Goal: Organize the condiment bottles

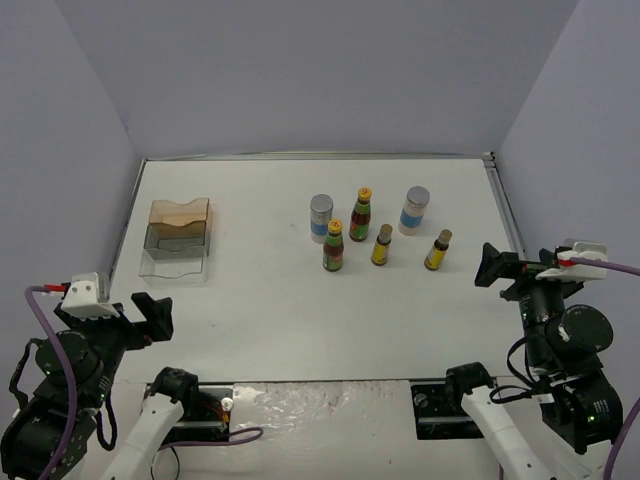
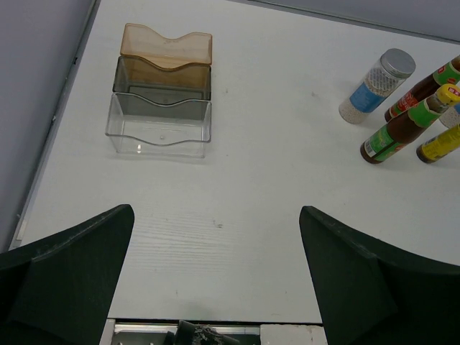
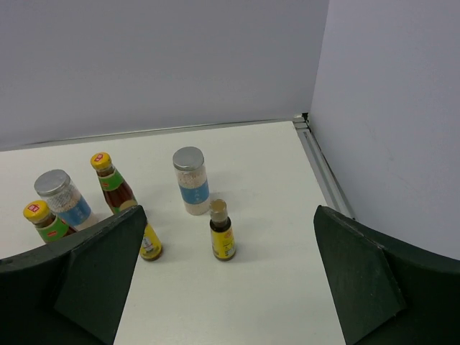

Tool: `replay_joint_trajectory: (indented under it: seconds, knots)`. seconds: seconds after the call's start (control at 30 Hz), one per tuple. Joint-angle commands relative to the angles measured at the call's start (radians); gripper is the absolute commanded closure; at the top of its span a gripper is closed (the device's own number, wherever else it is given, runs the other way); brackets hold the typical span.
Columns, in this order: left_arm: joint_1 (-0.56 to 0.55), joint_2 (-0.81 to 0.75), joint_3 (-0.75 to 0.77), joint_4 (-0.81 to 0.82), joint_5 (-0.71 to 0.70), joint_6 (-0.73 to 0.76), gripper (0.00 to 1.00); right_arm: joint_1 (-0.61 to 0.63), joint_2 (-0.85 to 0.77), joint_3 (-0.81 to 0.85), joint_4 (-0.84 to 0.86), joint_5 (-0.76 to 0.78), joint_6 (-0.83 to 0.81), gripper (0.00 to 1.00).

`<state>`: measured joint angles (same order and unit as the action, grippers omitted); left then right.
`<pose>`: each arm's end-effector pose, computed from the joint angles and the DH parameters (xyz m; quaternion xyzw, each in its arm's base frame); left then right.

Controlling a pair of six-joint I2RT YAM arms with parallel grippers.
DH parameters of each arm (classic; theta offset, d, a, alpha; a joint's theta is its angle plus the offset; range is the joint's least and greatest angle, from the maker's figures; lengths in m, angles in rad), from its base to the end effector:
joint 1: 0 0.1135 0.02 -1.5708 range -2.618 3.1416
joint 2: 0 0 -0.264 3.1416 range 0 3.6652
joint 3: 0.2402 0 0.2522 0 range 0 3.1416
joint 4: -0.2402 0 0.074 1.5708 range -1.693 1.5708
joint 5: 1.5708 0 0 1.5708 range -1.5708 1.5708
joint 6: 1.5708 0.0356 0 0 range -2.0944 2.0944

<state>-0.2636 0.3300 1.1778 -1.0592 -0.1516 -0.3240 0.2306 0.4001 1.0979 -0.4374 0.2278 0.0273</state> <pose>-0.0043 0.0067 0.3995 -0.0710 0.7737 -0.1251 0.6170 0.0320 -0.0007 0.4477 0.0282 0.6114 0.0326 0.7902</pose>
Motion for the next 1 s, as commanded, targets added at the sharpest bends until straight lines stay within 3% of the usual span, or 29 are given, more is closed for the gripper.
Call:
replay_joint_trajectory:
  seconds: [0.0, 0.23, 0.43, 0.7, 0.97]
  knots:
    - [-0.005, 0.083, 0.008, 0.049, 0.065, -0.011, 0.03, 0.003, 0.057, 0.001, 0.092, -0.018, 0.029, 0.0]
    - [-0.004, 0.272, -0.044, 0.217, 0.256, -0.06, 0.03, 0.004, 0.144, 0.015, 0.107, -0.048, 0.12, 0.0]
    - [-0.047, 0.47, -0.133, 0.541, 0.358, -0.225, 0.03, 0.003, 0.173, 0.008, 0.147, -0.127, 0.128, 0.0]
    - [-0.429, 0.796, -0.018, 0.798, 0.022, -0.121, 0.03, 0.011, 0.172, -0.028, 0.149, -0.17, 0.12, 0.0]
    - [-0.634, 1.063, 0.059, 1.04, -0.173, -0.014, 0.03, 0.02, 0.143, -0.041, 0.151, -0.216, 0.154, 0.0]
